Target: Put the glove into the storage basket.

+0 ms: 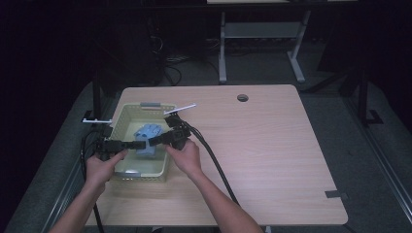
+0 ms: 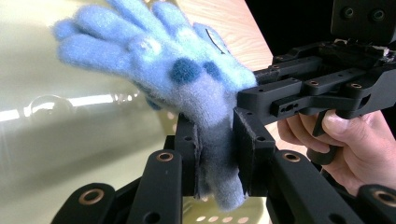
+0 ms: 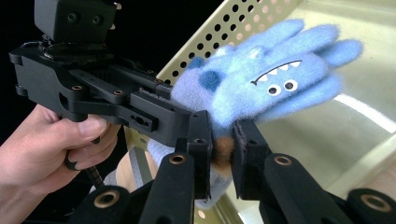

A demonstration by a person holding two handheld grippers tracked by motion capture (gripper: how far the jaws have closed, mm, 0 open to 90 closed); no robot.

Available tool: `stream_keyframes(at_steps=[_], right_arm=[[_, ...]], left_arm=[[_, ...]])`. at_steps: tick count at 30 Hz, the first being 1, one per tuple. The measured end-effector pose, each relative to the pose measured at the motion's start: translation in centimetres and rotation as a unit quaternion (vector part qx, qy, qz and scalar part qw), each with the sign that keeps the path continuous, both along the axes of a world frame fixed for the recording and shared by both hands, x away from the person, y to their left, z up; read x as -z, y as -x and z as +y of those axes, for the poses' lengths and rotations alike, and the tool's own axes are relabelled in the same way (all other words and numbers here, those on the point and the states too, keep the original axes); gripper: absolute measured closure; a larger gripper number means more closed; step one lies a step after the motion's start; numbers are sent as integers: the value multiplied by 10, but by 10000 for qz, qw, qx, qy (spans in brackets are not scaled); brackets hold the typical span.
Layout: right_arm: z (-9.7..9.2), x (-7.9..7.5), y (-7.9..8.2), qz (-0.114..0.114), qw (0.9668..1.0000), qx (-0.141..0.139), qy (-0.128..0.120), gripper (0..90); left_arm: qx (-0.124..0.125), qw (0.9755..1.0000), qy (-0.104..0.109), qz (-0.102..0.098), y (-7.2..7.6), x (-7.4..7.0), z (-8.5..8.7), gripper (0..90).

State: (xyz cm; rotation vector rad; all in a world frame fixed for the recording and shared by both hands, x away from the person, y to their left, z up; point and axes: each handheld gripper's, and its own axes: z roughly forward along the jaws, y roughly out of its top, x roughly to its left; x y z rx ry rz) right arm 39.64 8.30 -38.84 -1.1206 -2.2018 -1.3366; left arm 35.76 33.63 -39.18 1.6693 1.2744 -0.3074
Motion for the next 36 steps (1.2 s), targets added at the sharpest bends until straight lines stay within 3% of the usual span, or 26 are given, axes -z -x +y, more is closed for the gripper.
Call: stream_keyframes(at_steps=[6, 15, 22, 30, 31, 32, 33, 34, 35, 36], right_arm=[[4, 6, -3, 89, 10000, 7, -14, 787], [13, 19, -8, 235, 9997, -34, 71, 775], [18, 26, -9, 273, 9994, -38, 220, 766], [18, 27, -9, 258, 9989, -57, 395, 749], [18, 26, -9, 243, 9988, -24, 421, 749], [17, 26, -8, 211, 9987, -12, 466, 729], [17, 26, -8, 211, 9987, -12, 466, 729], [17, 25, -8, 210, 9985, -5, 503, 722], [16, 24, -8, 159, 9984, -21, 533, 720], [15, 24, -8, 128, 9984, -30, 559, 720]], left_arm=[[-3, 9999, -115, 62, -3, 3, 3, 721], [23, 9991, -296, 317, -8, 9, 8, 722], [49, 9975, -526, 460, -12, 14, 9, 722], [-90, 9951, -825, 542, -13, 17, 17, 723], [-111, 9942, -914, 547, -14, 17, 17, 723], [-135, 9910, -1178, 629, -15, 16, 15, 723], [-135, 9910, -1178, 629, -15, 16, 15, 723], [-106, 9885, -1378, 614, -16, 16, 13, 723], [-71, 9845, -1619, 674, -19, 16, 11, 722], [-36, 9826, -1708, 732, -20, 17, 10, 721]])
